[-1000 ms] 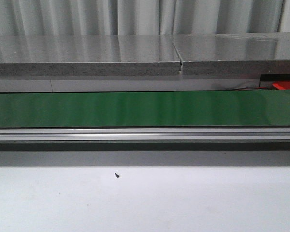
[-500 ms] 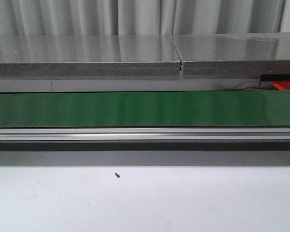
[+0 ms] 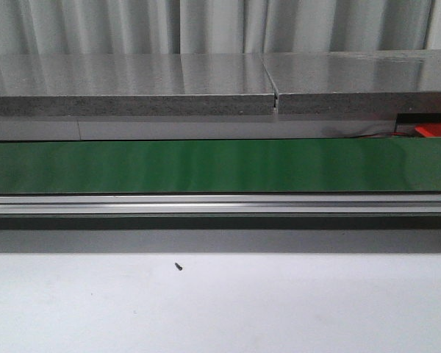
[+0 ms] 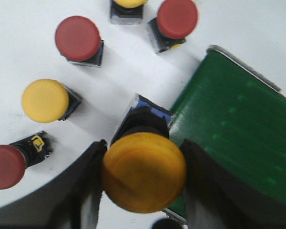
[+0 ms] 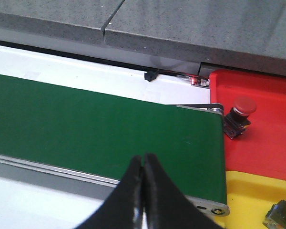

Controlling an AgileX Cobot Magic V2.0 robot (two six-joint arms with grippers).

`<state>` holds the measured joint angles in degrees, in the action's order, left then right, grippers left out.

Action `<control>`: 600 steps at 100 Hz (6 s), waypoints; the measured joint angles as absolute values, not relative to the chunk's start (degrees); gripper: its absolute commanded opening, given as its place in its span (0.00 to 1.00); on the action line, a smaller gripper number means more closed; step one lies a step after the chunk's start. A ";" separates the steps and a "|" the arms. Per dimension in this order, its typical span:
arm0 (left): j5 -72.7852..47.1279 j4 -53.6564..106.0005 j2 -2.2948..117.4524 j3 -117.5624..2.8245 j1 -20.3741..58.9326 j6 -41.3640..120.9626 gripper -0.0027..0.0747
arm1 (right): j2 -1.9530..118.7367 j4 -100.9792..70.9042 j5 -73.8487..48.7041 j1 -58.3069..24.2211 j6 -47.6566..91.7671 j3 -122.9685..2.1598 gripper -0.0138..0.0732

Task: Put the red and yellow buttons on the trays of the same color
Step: 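Set the yellow button on the belt and open the left gripper, then grasp a red button beside the belt with the left gripper, then set the red button on the belt and open the left gripper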

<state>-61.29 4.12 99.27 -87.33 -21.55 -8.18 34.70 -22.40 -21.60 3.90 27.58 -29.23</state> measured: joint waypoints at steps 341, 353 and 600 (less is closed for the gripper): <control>-50.91 3.21 124.75 -99.30 -27.97 22.14 0.51 | 34.70 -22.40 -21.60 3.90 27.58 -29.23 0.13; -50.31 3.21 124.75 -99.29 -27.97 22.14 0.39 | 34.70 -22.40 -21.60 3.90 27.58 -29.23 0.13; -54.88 11.17 101.93 -82.04 -14.53 22.14 0.67 | 34.70 -22.40 -21.55 3.90 27.58 -29.23 0.13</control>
<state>-54.88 11.17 101.93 -82.04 -14.53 22.14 34.70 -22.40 -21.55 3.90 27.58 -29.23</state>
